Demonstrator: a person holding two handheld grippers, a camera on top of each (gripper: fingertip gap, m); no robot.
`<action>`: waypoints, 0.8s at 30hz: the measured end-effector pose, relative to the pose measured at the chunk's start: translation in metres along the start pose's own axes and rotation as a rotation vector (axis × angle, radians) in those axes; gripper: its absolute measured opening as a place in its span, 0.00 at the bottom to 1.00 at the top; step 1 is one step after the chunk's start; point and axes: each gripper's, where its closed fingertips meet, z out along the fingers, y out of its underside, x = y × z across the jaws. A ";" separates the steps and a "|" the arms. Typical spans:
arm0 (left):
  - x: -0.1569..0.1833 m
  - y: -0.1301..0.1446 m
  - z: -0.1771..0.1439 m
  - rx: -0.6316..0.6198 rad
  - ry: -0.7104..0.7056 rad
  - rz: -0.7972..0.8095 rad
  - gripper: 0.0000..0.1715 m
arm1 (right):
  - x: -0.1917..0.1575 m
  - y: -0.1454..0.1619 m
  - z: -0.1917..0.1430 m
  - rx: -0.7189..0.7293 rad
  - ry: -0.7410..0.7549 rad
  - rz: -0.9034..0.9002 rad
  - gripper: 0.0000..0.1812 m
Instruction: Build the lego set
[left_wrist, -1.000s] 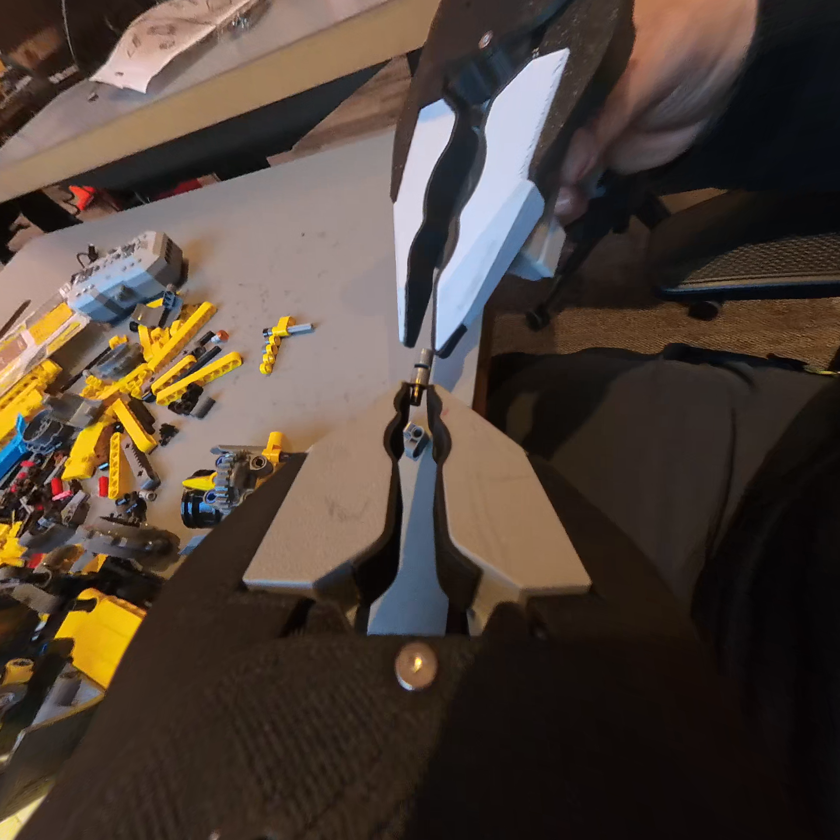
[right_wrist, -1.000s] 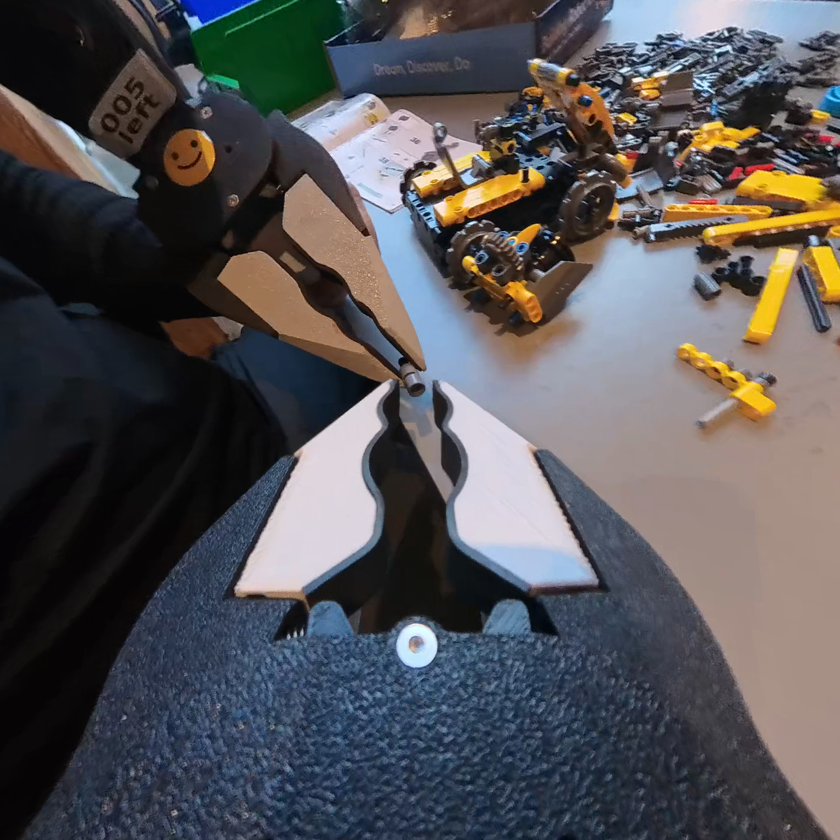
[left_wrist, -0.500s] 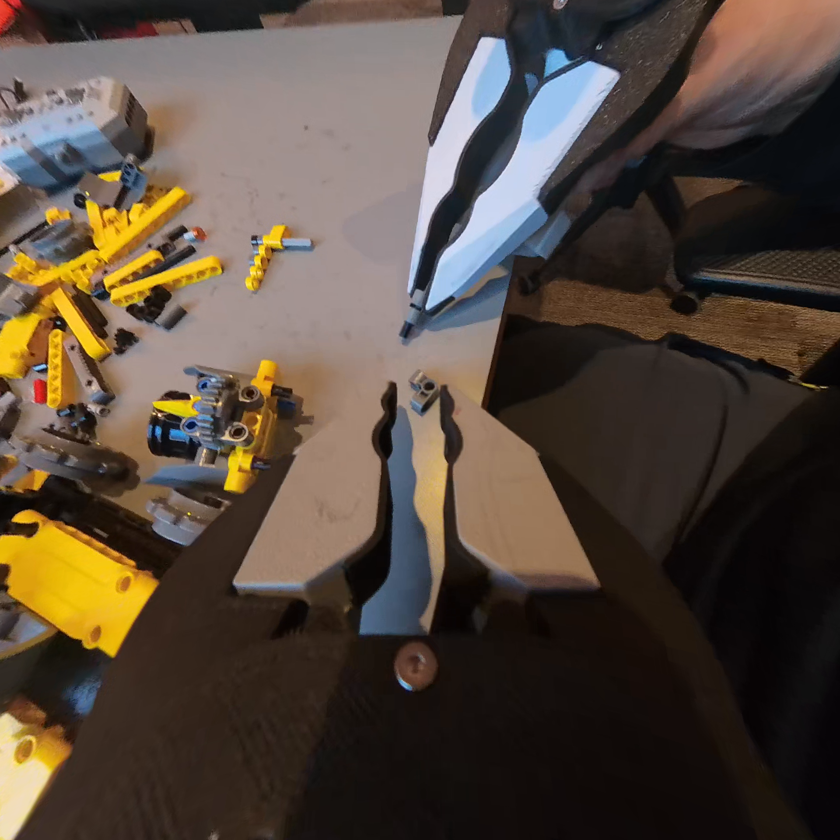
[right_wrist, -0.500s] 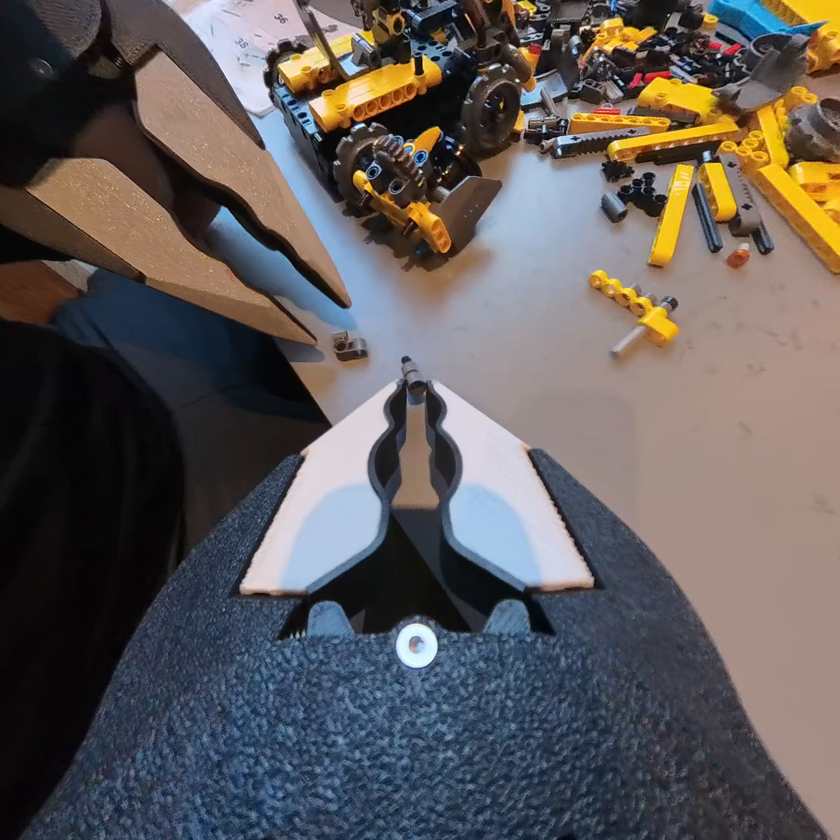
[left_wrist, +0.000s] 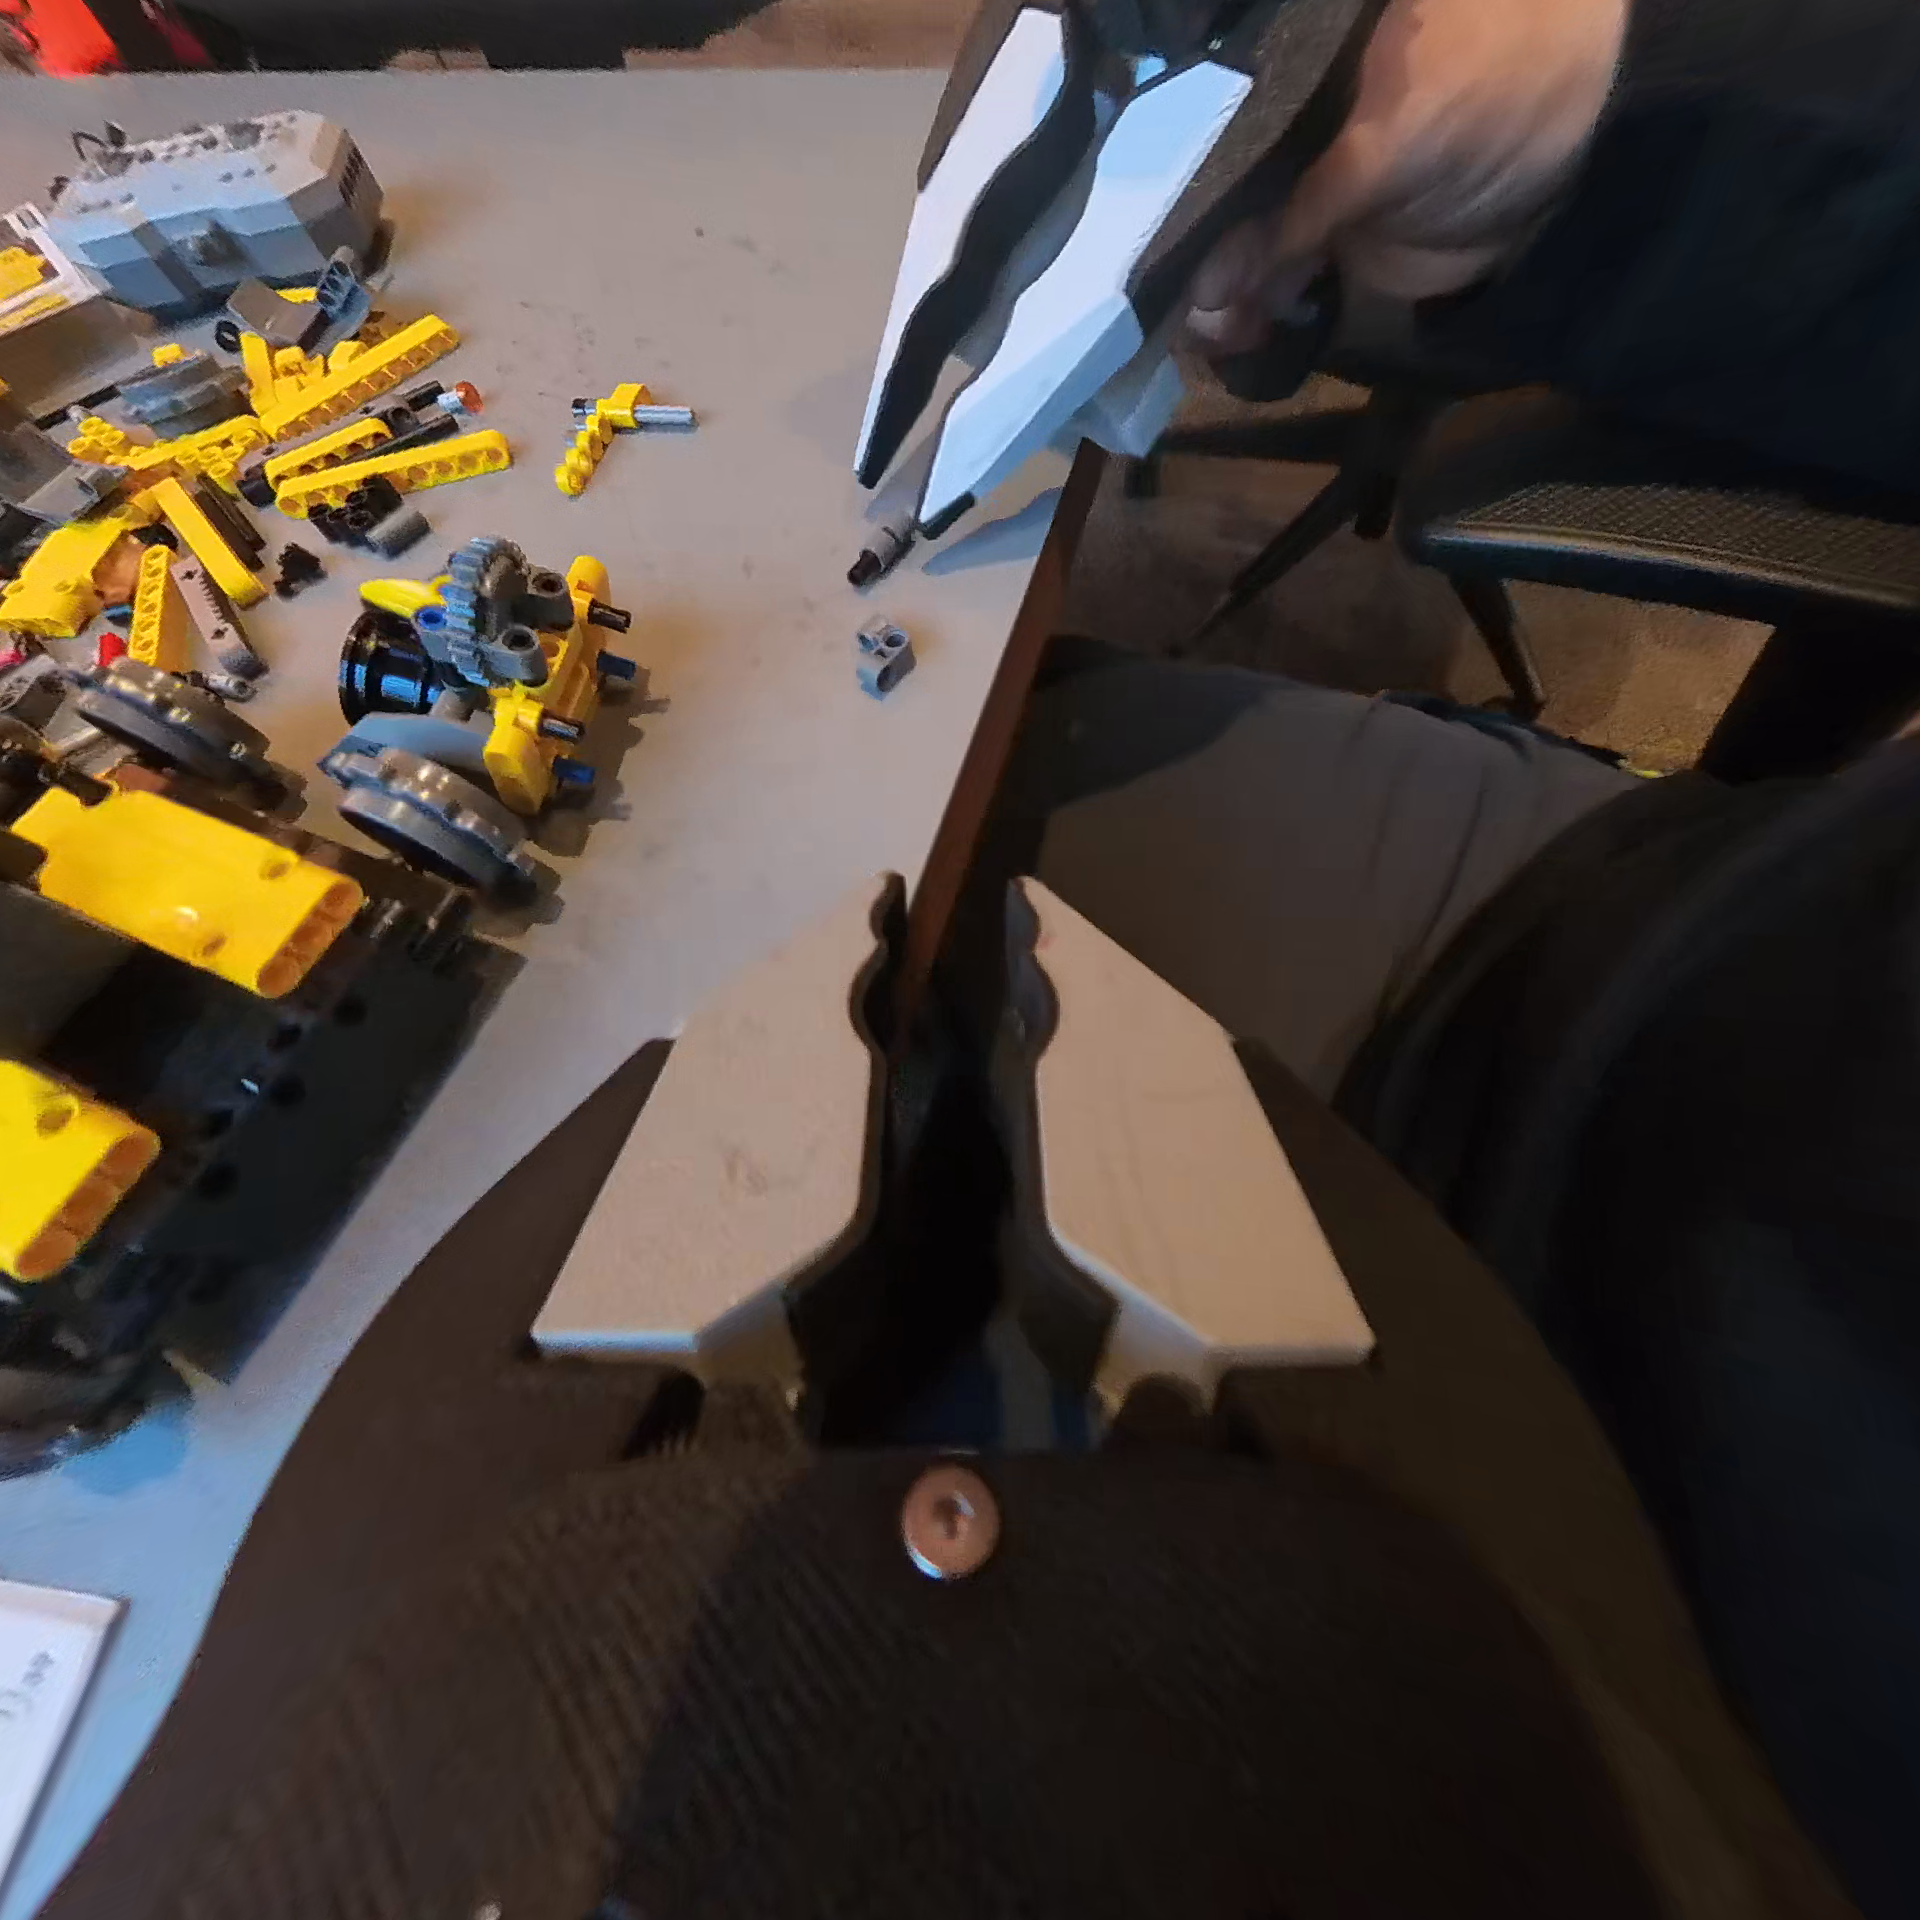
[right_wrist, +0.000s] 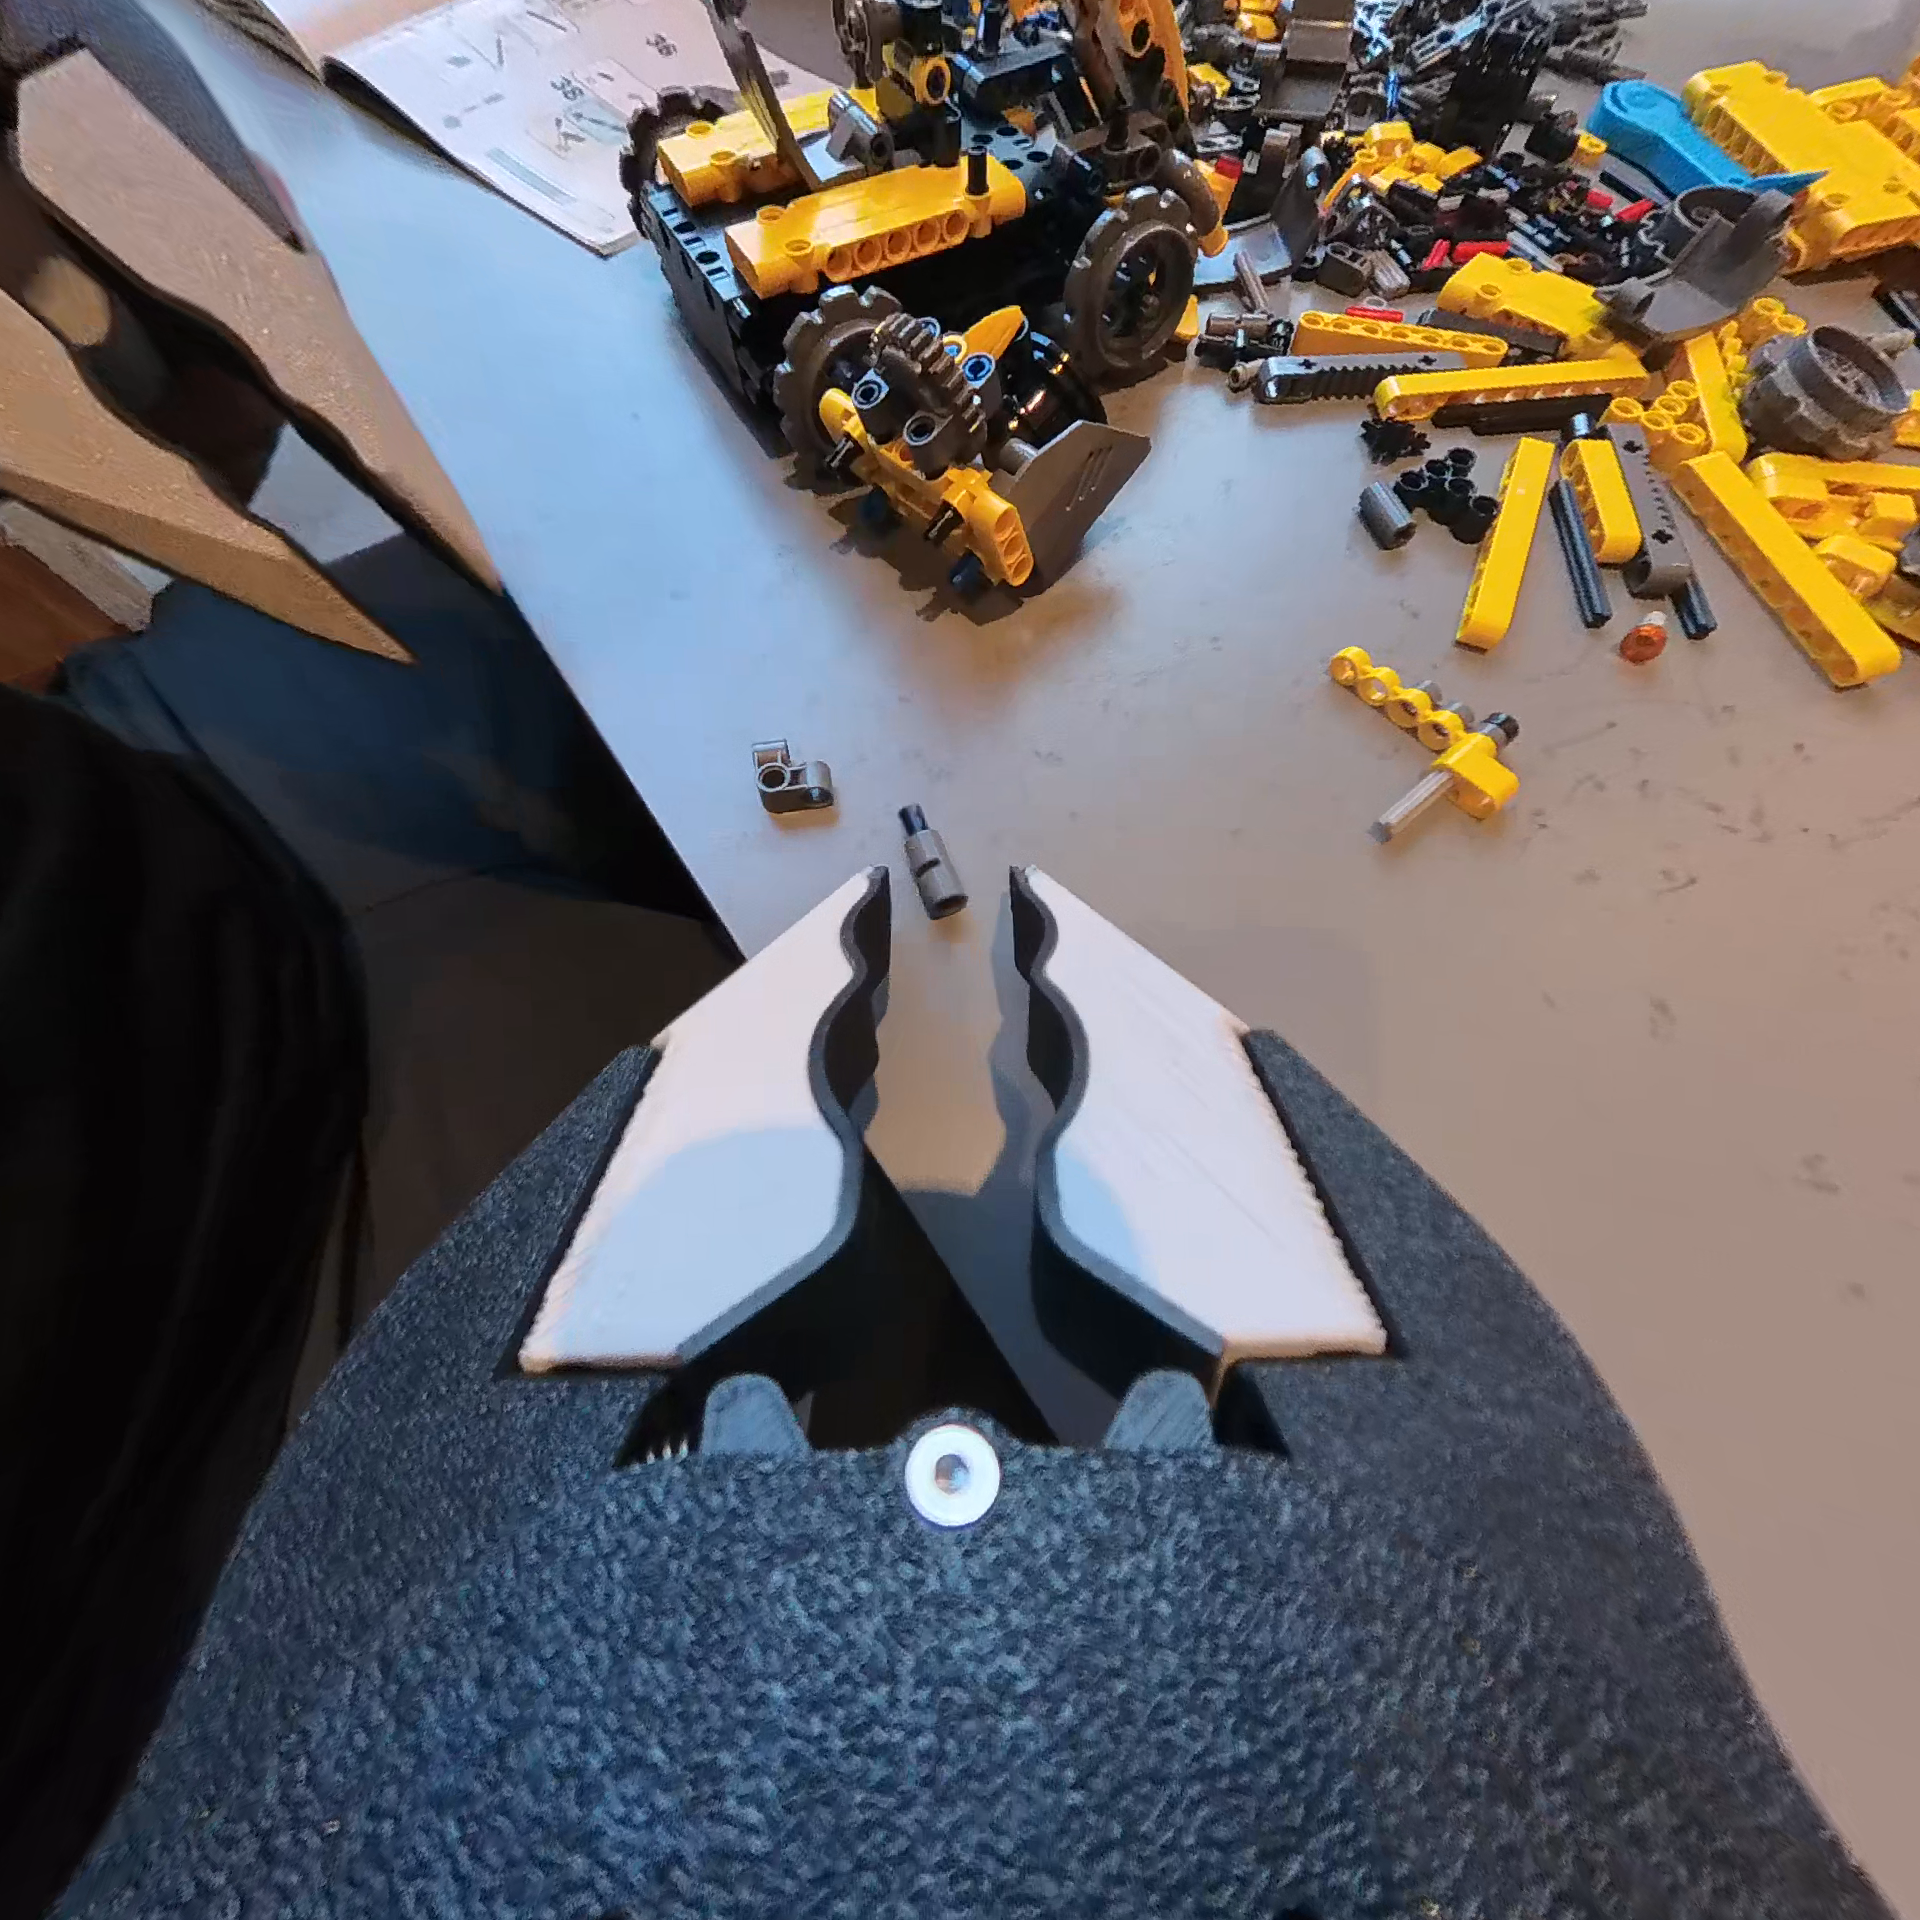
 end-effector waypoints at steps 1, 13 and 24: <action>0.002 0.002 -0.002 0.024 -0.003 0.000 0.10 | 0.000 0.000 0.000 0.003 -0.001 -0.002 0.13; 0.020 0.019 0.010 0.030 0.076 0.065 0.09 | -0.004 -0.018 -0.001 0.117 -0.019 -0.025 0.13; 0.025 0.024 0.020 -0.005 0.084 0.071 0.07 | 0.000 -0.031 -0.013 0.233 0.013 -0.006 0.14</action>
